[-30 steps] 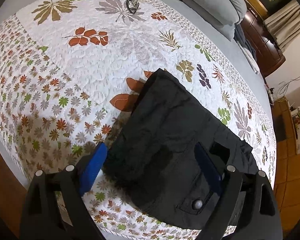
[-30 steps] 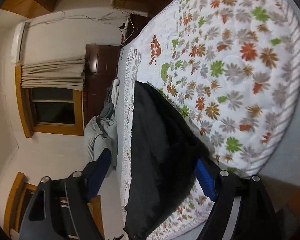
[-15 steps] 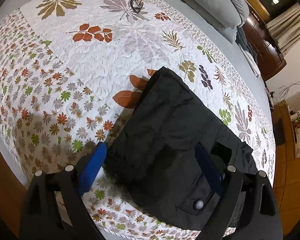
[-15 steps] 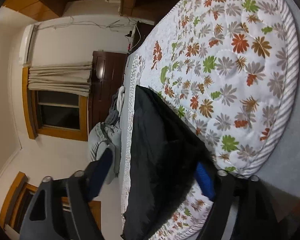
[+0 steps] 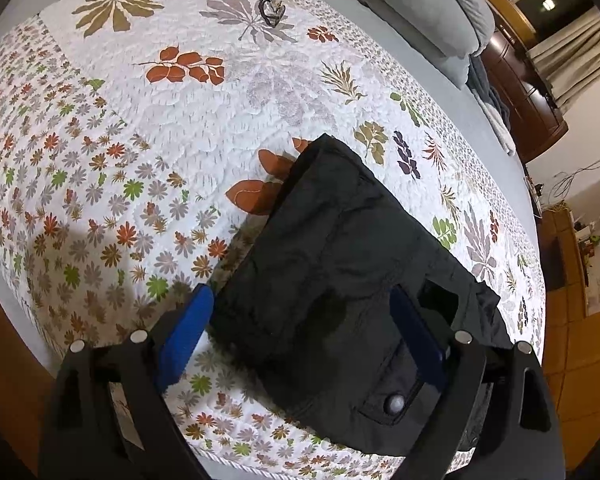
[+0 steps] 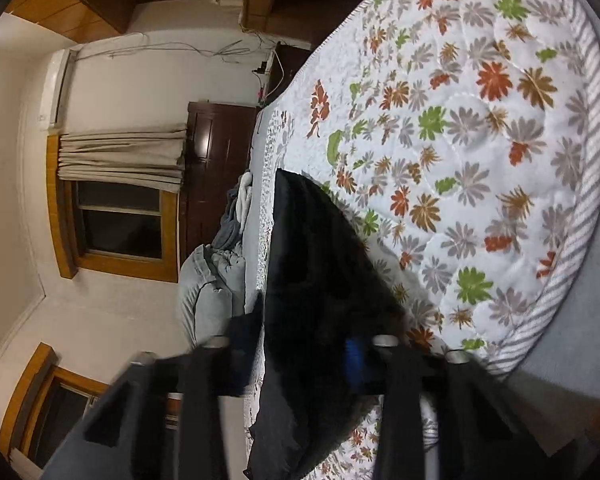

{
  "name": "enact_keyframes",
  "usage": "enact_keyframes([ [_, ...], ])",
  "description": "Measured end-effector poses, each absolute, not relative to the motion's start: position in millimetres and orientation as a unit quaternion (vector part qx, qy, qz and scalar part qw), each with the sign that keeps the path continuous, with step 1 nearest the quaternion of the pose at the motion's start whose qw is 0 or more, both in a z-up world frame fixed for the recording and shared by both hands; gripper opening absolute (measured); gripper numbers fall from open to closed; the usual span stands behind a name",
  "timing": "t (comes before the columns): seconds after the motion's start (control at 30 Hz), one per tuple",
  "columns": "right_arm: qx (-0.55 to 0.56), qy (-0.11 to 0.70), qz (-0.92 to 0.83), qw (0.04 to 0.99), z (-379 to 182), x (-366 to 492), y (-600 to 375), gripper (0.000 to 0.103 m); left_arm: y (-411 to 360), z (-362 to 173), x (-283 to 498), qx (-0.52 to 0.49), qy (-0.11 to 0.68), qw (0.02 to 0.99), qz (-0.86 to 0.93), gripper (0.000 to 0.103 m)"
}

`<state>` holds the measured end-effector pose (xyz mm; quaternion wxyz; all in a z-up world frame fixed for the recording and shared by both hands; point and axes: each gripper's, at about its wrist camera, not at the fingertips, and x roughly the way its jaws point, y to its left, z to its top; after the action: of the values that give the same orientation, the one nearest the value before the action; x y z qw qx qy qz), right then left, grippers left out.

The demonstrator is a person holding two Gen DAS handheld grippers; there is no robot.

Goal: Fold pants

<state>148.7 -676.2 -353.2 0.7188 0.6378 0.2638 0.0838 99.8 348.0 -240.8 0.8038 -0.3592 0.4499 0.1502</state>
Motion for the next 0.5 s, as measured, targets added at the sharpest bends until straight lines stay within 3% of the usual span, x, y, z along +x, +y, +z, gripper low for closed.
enact_keyframes([
  [0.13, 0.625, 0.266, 0.074, 0.730, -344.8, 147.1, -676.3, 0.020, 347.3, -242.6, 98.9, -0.358, 0.450, 0.805, 0.147, 0.090],
  [0.5, 0.594, 0.272, 0.066, 0.754, -300.4, 155.2, -665.7, 0.018, 346.5, -248.0, 97.8, -0.362, 0.445, 0.807, 0.142, 0.090],
])
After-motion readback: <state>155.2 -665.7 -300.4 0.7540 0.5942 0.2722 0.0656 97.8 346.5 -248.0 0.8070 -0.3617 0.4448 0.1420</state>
